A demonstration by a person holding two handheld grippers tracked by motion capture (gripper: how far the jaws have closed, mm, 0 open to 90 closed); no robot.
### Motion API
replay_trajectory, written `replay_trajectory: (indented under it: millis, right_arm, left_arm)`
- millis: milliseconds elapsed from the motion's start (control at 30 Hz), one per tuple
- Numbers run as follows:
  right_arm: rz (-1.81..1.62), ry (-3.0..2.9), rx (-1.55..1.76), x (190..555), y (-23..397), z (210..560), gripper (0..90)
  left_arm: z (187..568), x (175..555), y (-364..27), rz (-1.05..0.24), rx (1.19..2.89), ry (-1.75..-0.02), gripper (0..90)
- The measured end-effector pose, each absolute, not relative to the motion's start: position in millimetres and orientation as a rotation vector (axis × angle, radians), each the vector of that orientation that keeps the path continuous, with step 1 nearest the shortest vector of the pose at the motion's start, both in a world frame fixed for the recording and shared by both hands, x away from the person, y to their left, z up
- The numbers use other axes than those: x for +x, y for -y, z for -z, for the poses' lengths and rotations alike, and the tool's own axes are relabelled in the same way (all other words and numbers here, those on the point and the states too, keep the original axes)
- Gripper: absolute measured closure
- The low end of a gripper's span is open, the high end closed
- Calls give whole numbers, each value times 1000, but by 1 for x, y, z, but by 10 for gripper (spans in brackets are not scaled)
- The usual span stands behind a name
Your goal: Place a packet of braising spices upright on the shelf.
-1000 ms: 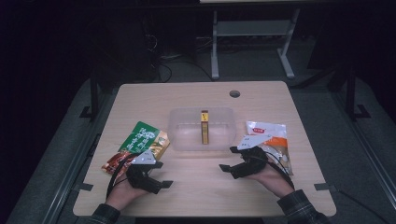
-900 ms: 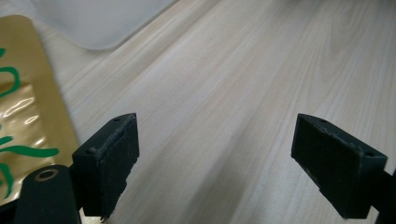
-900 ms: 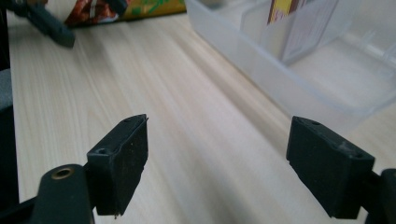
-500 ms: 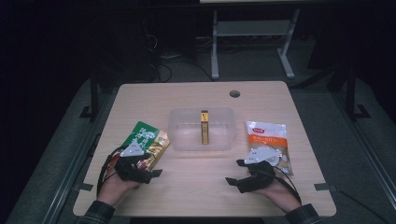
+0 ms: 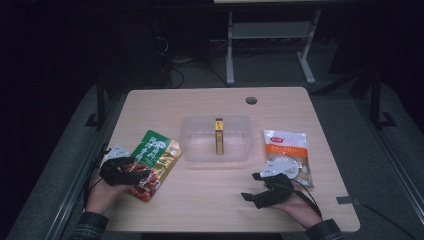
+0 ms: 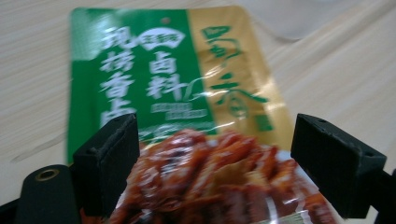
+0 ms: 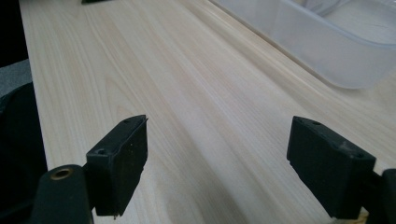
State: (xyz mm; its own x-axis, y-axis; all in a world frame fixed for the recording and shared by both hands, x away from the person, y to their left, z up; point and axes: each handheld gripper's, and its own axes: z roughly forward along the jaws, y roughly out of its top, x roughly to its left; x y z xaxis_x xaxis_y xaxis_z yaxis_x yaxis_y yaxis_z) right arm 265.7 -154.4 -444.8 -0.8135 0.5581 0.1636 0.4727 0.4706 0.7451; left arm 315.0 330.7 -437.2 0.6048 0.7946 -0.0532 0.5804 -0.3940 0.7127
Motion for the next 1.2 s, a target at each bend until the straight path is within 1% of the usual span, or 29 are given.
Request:
replay_trajectory:
  millis: [233,600,733,833,1200]
  right_arm:
    - [-1250,-2623,893,267,151,447,200]
    - [-1251,-2627,888,269,150,448,200]
    - [-1250,-2629,894,270,150,448,200]
    - [-1249,-2629,898,270,150,448,201]
    - [-1244,-2633,893,269,149,448,201]
  left_arm:
    - [443,323,-343,-409,2076,-1174,124]
    - [459,336,-354,-371,2045,-1273,121]
    - [463,341,-358,-355,2082,-1272,119]
    - [465,343,-358,-344,2074,-1269,109]
    - [466,341,-353,-375,2102,-1243,112]
